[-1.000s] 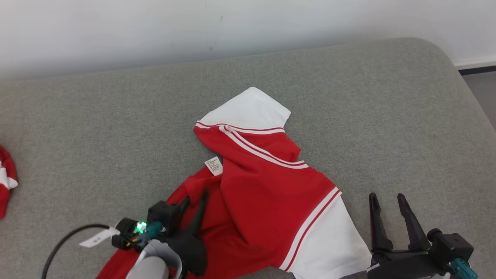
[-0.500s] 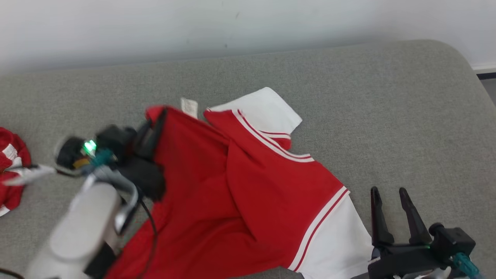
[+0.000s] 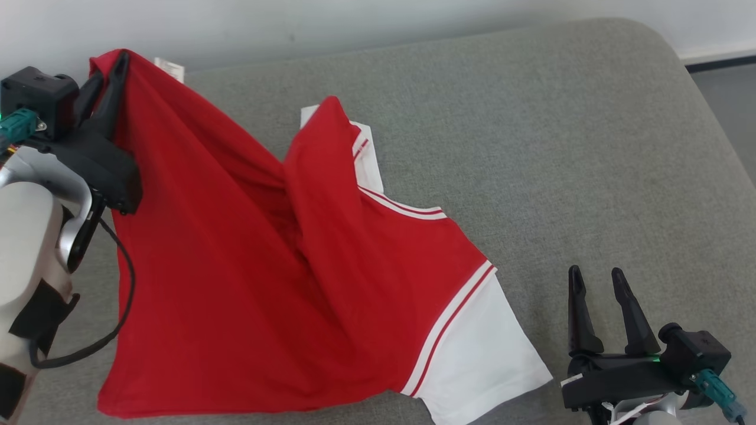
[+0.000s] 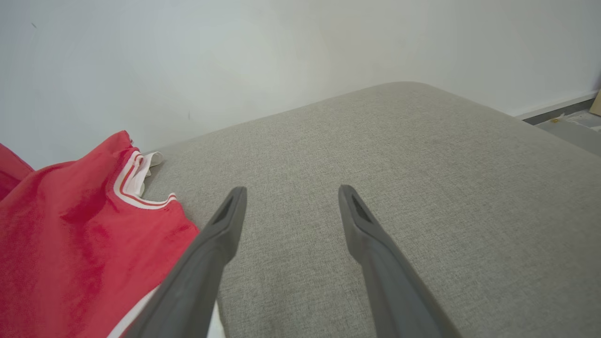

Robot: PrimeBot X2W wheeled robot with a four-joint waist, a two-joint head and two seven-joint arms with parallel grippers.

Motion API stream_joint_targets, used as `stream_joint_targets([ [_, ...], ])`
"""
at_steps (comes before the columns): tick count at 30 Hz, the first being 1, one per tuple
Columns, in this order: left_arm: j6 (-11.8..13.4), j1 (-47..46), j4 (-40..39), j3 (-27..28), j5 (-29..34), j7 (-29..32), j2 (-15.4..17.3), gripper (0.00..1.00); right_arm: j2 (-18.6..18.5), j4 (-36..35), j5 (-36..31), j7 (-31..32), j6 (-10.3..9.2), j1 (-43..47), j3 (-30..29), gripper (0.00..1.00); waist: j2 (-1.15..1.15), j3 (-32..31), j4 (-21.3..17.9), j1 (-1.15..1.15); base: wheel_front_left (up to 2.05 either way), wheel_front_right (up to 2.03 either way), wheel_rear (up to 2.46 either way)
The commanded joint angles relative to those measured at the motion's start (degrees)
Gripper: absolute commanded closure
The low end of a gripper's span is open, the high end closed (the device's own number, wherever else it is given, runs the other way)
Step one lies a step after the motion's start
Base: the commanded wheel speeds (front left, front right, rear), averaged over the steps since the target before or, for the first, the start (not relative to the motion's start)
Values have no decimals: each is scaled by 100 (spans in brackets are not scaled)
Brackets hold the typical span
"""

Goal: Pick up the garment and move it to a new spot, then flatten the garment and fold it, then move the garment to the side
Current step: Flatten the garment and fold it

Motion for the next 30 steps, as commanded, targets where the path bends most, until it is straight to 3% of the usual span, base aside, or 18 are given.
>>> stream_joint_targets([
  [1, 14, -78, 118, -38, -46, -73, 11, 100, 9, 10, 24, -2, 9, -60, -3, 0, -1, 186, -166, -1, 0, 0, 0],
  [4, 14, -239, 574, -152, 50, -355, -43, 100, 7, 24, 35, -2, 9, -46, 24, 0, -1, 251, -182, -1, 0, 0, 0],
  [6, 21, -269, 696, -177, 130, -482, -80, 89, 7, 32, 14, -3, 9, -73, 53, 0, -1, 244, -161, -1, 0, 0, 0],
  [7, 20, -249, 765, -153, 130, -524, -118, 96, 7, 38, -9, -3, 9, -85, 67, 0, -1, 232, -145, -1, 0, 0, 0],
  [8, 20, -221, 850, -142, 109, -557, -151, 70, 6, 44, -27, -3, 9, -91, 74, 0, -1, 213, -127, -1, 0, 0, 0],
  [9, 19, -193, 914, -178, 141, -568, -173, 11, 4, 53, -46, -3, 9, -99, 72, 0, -1, 189, -109, -1, 0, 0, 0],
  [10, 19, -182, 967, -195, 163, -583, -195, 0, 5, 62, -55, -3, 9, -108, 74, 0, -1, 168, -92, -1, 0, 0, 0],
  [19, 16, 329, 566, 46, 69, -609, -281, 0, 4, 57, -141, -3, 9, 103, 41, 0, -1, -186, 253, -1, 0, 0, 0],
  [30, 337, 2414, -1043, 925, 174, -610, -663, 0, 5, 17, -428, -3, 9, 536, 4, 0, -1, -851, 714, -1, 0, 0, 0],
])
